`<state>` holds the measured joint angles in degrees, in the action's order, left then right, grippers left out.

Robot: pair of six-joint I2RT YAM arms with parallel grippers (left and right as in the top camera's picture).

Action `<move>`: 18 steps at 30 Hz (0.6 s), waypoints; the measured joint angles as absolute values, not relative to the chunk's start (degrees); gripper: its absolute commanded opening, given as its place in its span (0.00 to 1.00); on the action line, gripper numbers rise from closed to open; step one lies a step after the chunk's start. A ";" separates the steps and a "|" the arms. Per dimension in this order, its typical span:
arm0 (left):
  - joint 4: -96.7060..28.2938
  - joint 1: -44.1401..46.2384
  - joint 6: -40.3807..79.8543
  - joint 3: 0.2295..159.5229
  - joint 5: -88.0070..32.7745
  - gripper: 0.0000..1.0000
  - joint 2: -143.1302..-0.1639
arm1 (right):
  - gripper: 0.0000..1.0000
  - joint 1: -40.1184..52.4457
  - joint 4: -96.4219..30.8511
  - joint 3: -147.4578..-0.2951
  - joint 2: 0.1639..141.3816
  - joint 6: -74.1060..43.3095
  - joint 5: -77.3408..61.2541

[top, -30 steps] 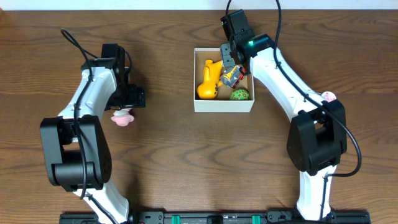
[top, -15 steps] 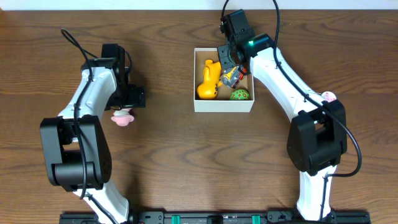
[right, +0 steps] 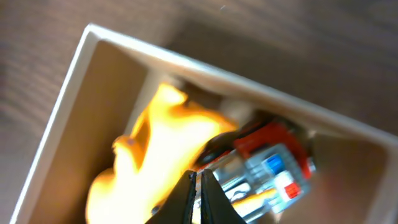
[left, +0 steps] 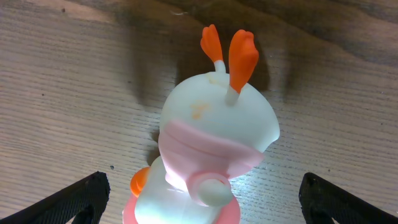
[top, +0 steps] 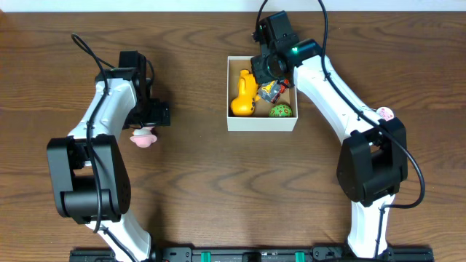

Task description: Pack container

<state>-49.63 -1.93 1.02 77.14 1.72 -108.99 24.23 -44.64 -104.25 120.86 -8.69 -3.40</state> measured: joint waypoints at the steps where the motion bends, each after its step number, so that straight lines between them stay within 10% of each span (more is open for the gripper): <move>1: -49.63 -1.93 1.02 77.14 1.72 0.98 -108.99 | 0.03 24.23 -45.56 -104.27 120.86 -8.67 -4.40; 18: -49.63 -1.93 1.02 77.14 1.72 0.98 -108.99 | 0.01 25.63 -50.50 -104.29 120.86 -8.58 -8.38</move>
